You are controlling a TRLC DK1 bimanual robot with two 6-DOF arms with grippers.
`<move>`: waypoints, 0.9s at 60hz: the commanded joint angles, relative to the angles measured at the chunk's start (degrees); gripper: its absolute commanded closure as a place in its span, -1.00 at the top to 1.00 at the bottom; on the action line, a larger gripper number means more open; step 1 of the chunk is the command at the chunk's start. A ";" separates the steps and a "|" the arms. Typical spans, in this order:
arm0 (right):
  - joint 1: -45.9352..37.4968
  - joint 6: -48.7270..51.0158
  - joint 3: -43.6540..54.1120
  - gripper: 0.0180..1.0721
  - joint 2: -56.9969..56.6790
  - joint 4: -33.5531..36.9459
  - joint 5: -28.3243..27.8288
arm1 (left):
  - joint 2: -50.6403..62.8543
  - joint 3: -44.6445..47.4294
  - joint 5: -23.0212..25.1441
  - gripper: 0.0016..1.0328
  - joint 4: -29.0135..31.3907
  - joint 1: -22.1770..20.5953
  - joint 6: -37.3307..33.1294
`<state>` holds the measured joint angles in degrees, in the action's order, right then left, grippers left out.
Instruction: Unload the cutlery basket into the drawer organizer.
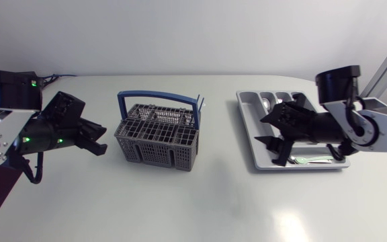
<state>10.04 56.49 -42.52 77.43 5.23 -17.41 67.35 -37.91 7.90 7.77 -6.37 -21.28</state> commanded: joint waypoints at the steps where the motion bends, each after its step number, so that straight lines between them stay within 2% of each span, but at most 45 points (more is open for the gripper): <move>1: 3.32 -7.53 -3.62 -0.43 4.57 -1.81 -0.17 | 3.75 1.61 0.45 -0.87 -1.88 1.54 -1.84; 8: 6.74 -12.02 -6.96 -0.82 7.83 -3.04 -0.87 | 8.23 1.52 0.62 -0.89 -5.57 3.82 -2.54; 15: 9.47 -16.76 -9.95 -0.82 9.85 -4.00 -2.28 | 13.68 0.29 0.80 -0.89 -9.62 5.14 -3.07; 31: 13.86 -23.97 -15.05 -0.82 15.74 -9.81 -1.66 | 20.98 -4.01 2.38 -0.89 -10.06 4.00 -2.36; 46: 16.94 -25.38 -19.88 -0.82 20.39 -10.07 -1.66 | 20.89 -4.10 2.38 -0.89 -10.41 2.33 -1.49; 54: 17.99 -25.38 -22.34 -0.82 21.80 -7.78 -3.60 | 21.15 -4.72 2.38 -0.89 -10.41 1.80 -1.05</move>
<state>27.16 32.60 -62.78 97.73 -3.62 -19.73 87.50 -40.64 10.02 -2.09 -3.97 -22.94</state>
